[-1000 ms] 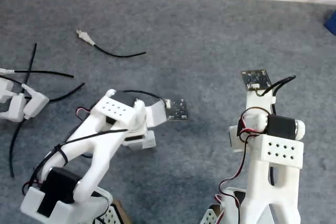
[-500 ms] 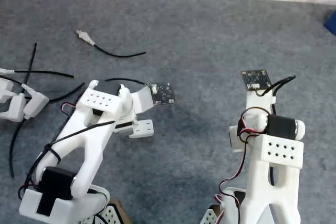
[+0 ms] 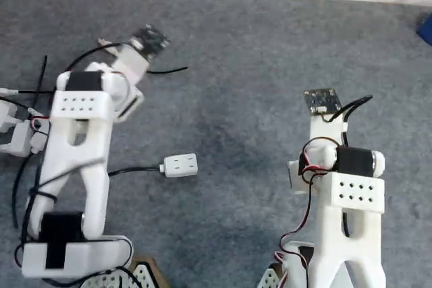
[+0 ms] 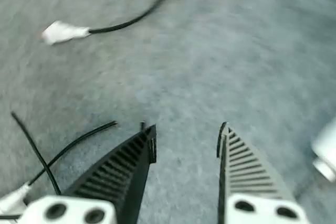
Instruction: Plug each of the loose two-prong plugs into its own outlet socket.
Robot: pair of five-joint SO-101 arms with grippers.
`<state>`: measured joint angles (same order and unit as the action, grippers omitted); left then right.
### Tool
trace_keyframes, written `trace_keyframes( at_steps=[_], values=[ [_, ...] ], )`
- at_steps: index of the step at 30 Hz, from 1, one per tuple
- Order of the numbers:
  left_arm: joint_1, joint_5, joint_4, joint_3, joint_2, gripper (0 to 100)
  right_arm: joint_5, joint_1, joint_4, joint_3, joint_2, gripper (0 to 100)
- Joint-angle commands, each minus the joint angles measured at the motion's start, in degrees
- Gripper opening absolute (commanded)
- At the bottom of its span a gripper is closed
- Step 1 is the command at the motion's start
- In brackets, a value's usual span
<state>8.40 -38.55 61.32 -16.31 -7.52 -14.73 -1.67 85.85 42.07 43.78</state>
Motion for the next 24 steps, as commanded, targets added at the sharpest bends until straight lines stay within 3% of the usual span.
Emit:
trace_keyframes(
  at_steps=[1,5,10,18,24],
  values=[
    [2.59,5.8,-8.0,5.05,6.11,20,1.41,2.15,-0.84,-0.75,-0.13,34.2],
    [2.59,15.65,-13.19,19.38,20.44,20,1.41,2.24,-0.92,-0.13,0.4,34.2],
    [2.86,29.8,-15.38,46.37,41.8,24,3.08,2.42,-1.27,1.63,0.4,34.2],
    [6.2,30.51,-15.3,85.05,73.27,24,2.55,2.42,-4.44,6.9,0.48,34.2],
    [9.1,30.51,-15.21,101.58,89.71,21,2.55,2.42,-4.44,6.99,0.48,34.2]
  ],
)
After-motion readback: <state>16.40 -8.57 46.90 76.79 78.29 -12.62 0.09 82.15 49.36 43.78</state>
